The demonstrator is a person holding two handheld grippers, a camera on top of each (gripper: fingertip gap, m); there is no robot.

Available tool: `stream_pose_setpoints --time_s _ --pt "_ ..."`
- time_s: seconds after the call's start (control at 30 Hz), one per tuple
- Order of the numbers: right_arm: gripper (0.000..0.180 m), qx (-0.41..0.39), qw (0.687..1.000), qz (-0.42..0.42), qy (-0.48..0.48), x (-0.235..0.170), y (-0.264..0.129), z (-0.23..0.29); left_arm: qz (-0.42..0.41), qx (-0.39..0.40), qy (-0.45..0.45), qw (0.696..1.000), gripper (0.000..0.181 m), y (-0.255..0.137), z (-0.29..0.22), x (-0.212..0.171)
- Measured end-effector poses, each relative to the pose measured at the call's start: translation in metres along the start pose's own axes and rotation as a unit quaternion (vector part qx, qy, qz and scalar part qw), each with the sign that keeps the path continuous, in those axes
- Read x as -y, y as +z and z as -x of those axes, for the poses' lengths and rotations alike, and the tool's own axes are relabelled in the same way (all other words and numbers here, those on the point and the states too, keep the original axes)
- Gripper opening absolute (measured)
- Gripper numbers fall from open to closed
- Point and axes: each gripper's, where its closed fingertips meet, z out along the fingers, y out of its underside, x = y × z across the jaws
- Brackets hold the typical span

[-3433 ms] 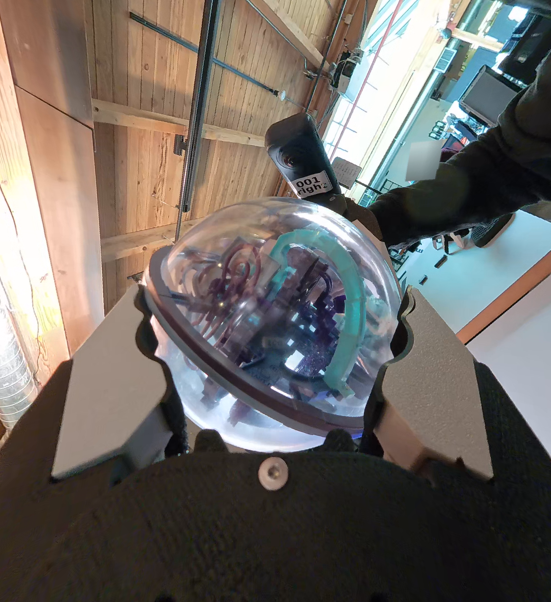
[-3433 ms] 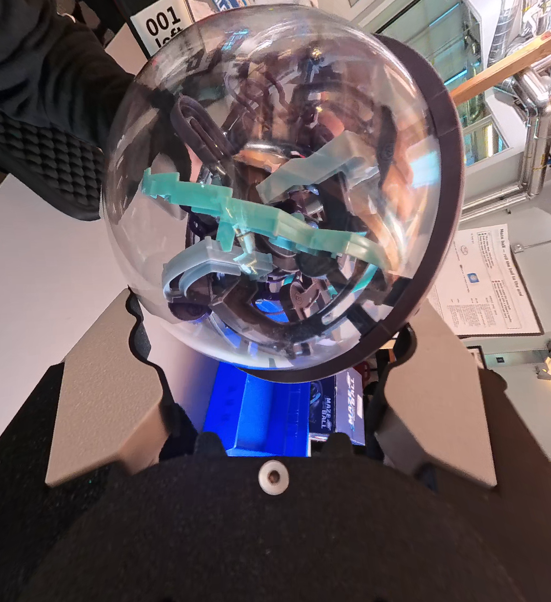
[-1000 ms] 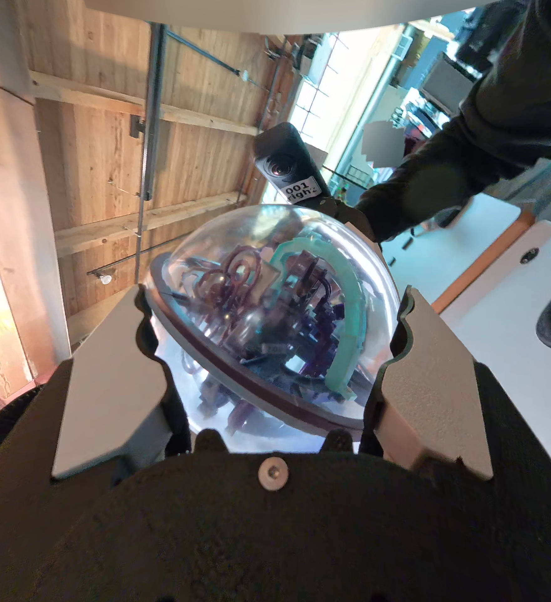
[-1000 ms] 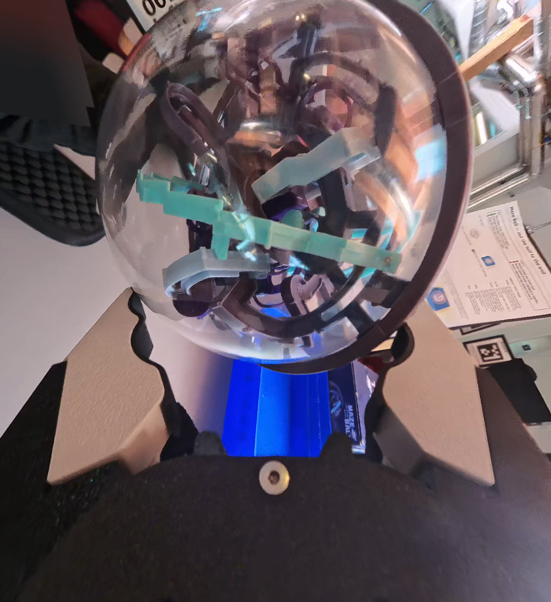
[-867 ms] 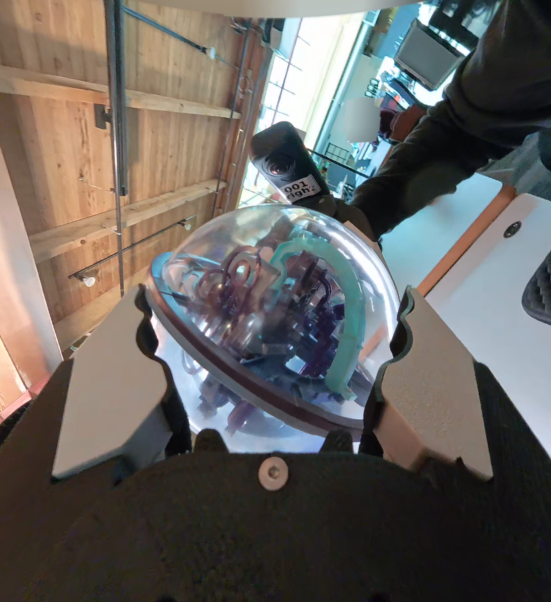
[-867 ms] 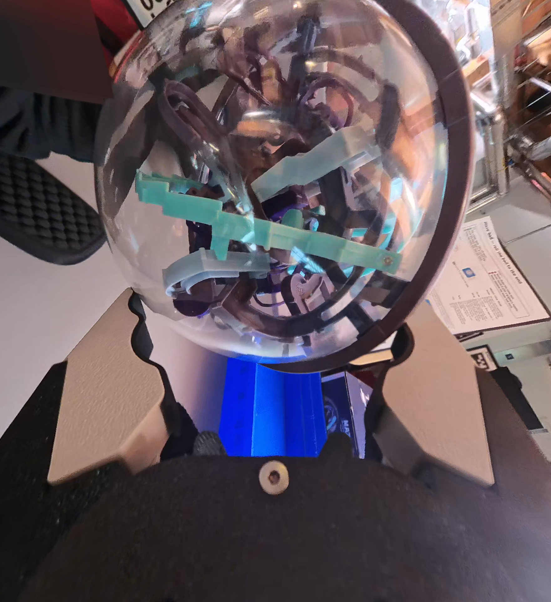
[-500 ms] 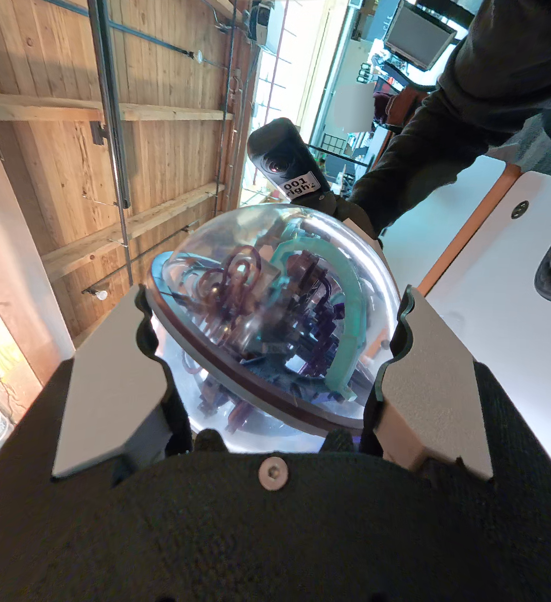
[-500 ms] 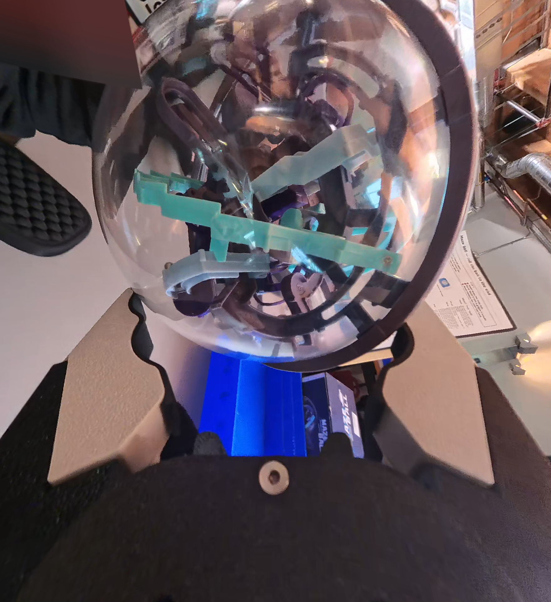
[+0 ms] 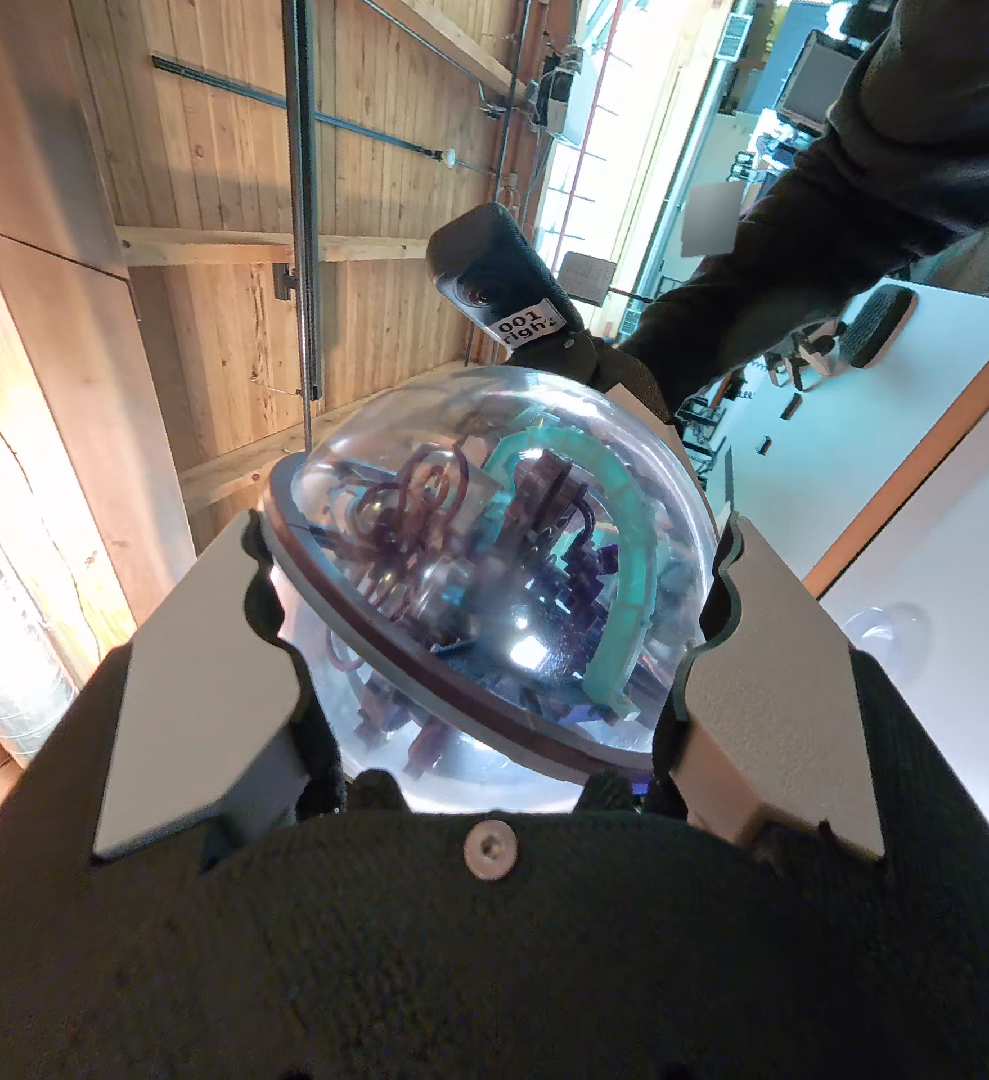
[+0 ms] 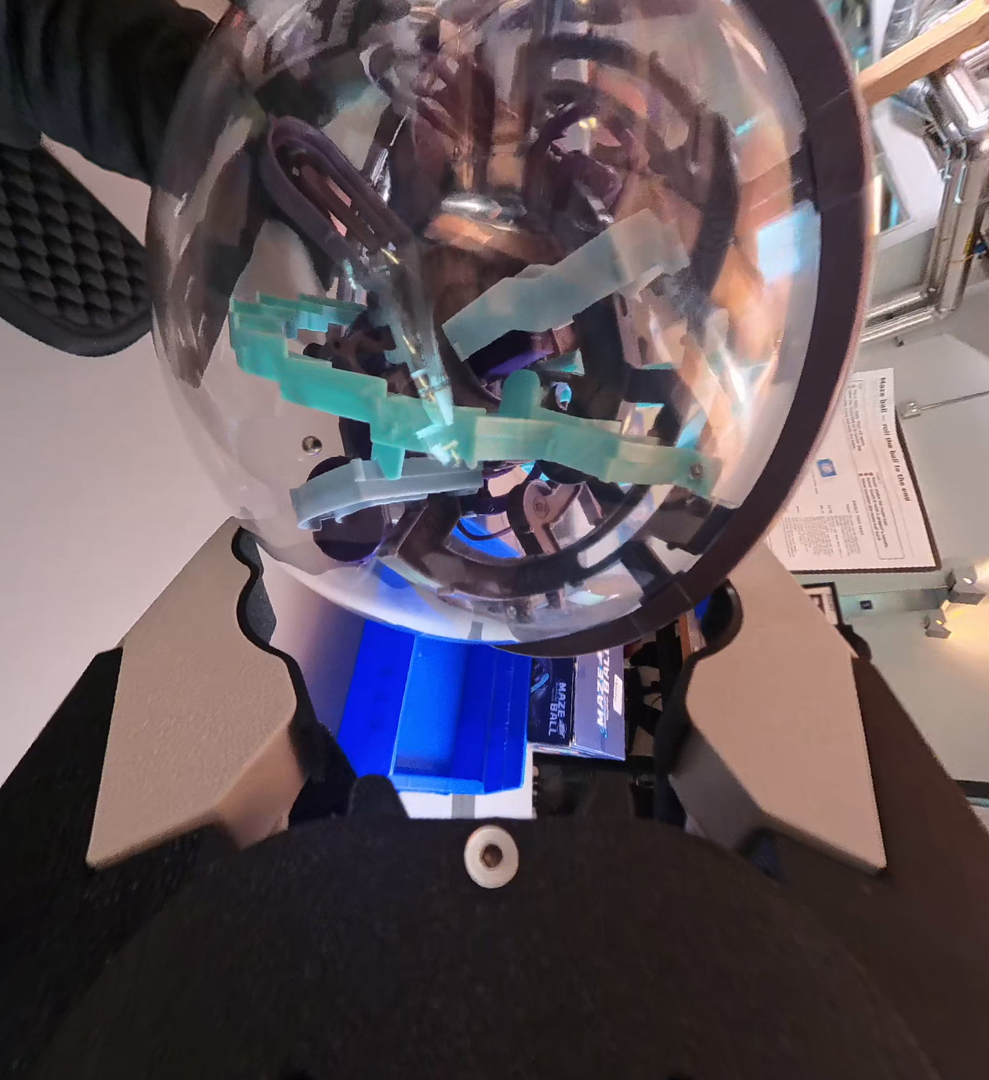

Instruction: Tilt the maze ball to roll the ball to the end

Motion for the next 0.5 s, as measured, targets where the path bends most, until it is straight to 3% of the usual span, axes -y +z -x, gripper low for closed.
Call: stream_pose_setpoints --time_s 0.5 --pt "0.148 0.026 0.999 0.015 0.013 -0.0021 0.0029 0.0074 -0.016 0.027 -0.031 0.999 0.146 -0.0058 -0.0042 -0.0040"
